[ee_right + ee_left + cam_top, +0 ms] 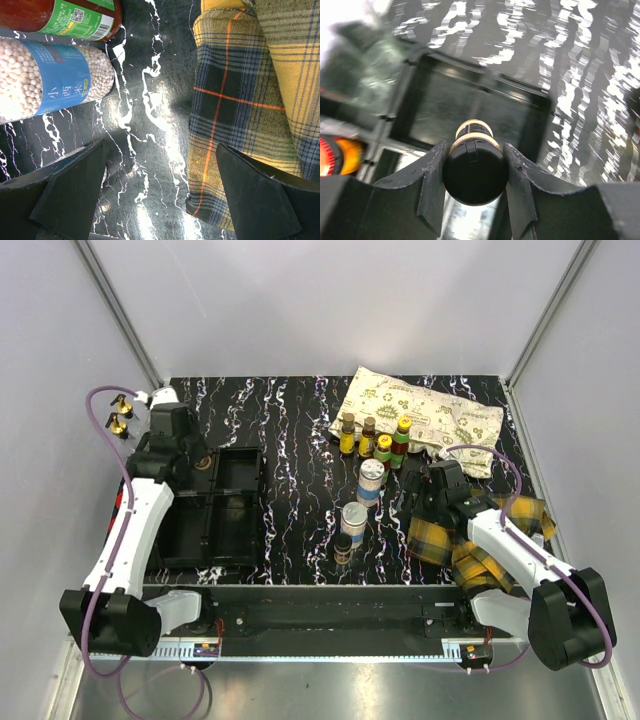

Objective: Organize the condiment bottles
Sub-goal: Place the bottle in the storage box.

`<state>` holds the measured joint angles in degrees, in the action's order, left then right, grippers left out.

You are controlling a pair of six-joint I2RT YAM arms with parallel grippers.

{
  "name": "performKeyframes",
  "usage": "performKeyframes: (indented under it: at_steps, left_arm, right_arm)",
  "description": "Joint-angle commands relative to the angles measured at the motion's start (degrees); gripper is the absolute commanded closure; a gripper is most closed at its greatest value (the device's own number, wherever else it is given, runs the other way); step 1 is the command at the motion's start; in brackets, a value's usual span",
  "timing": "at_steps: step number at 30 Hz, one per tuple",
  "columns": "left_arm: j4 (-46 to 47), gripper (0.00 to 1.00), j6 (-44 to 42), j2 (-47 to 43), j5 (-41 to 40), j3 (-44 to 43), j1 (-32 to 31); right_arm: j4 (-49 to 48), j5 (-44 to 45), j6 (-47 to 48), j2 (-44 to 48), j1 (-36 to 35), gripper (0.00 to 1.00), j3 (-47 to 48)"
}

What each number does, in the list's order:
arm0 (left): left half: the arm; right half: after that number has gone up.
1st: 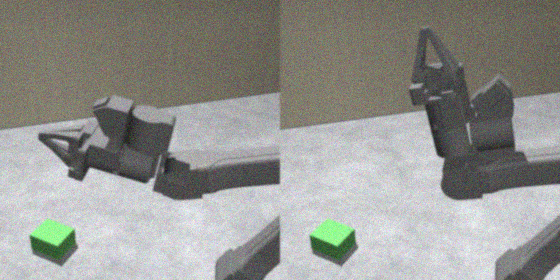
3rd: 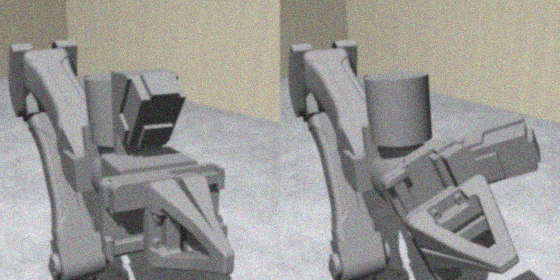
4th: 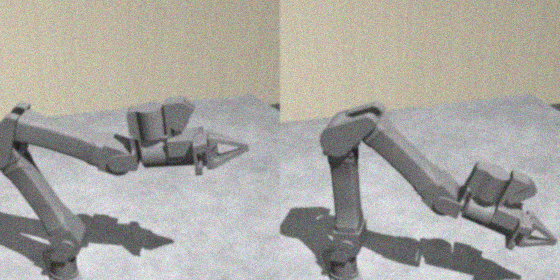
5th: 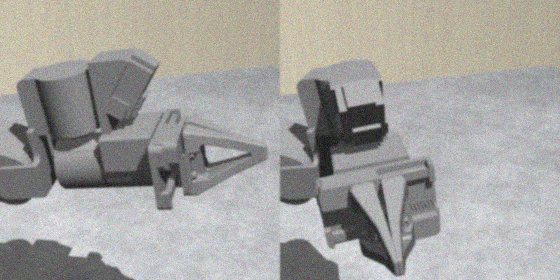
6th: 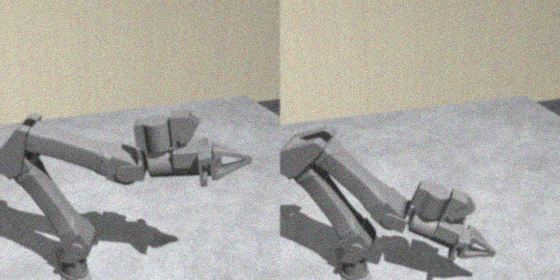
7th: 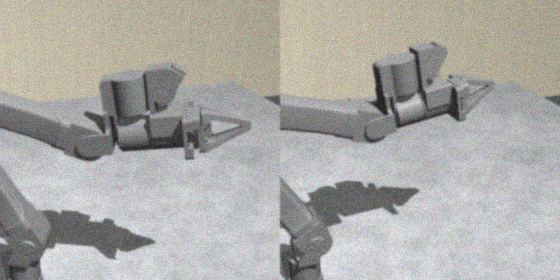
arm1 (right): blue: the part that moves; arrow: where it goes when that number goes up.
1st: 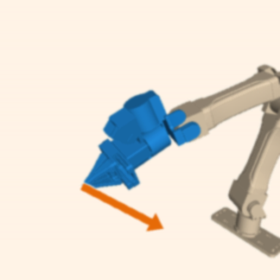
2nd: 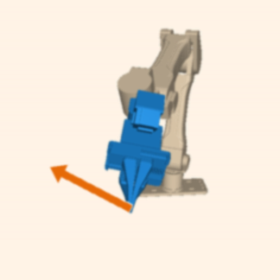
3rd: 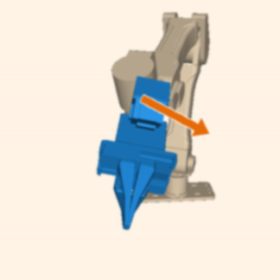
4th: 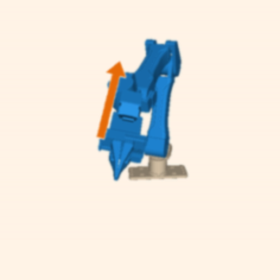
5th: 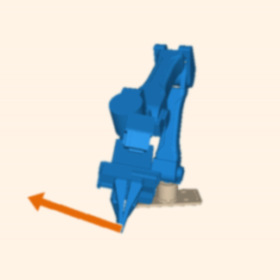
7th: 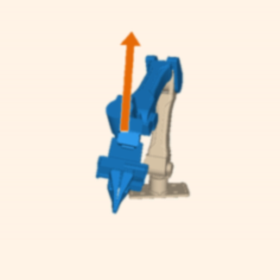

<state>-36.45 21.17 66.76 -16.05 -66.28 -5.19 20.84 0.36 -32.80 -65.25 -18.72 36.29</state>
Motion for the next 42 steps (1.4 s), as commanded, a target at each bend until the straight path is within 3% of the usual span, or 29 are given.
performKeyframes:
  at_steps: [1, 5, 18, 32, 36, 42]
  left_arm:
    - [3.39, 1.0, 4.05, 1.53, -3.28, 2.47, 3.34]
    - [5.33, 1.0, 8.09, 2.41, -8.02, 6.59, 3.87]
    - [10.17, 1.0, 12.32, 9.08, -8.03, 10.56, 4.66]
    - [10.43, 0.89, 11.26, 17.96, -7.41, 8.27, 4.75]
    - [10.52, 0.79, 11.18, 18.32, -6.71, 8.19, 4.75]
    - [10.34, 0.49, 11.18, 17.53, -5.83, 8.45, 4.75]
  right_arm:
    - [-1.94, -0.18, 0.63, -0.4, 0.26, 0.01, 0.36]
    - [-1.94, -2.29, 0.54, -0.75, 0.35, 0.01, 0.36]
    - [-1.94, -3.52, 0.54, -0.14, 0.35, 0.02, -0.08]
    - [-2.03, -3.79, 0.54, -1.19, 0.35, 0.02, -0.08]
    - [-2.12, -3.88, 0.54, -1.54, 0.35, 0.02, 0.01]
    - [-2.29, -3.97, 0.63, -1.89, 0.35, 0.02, 0.09]
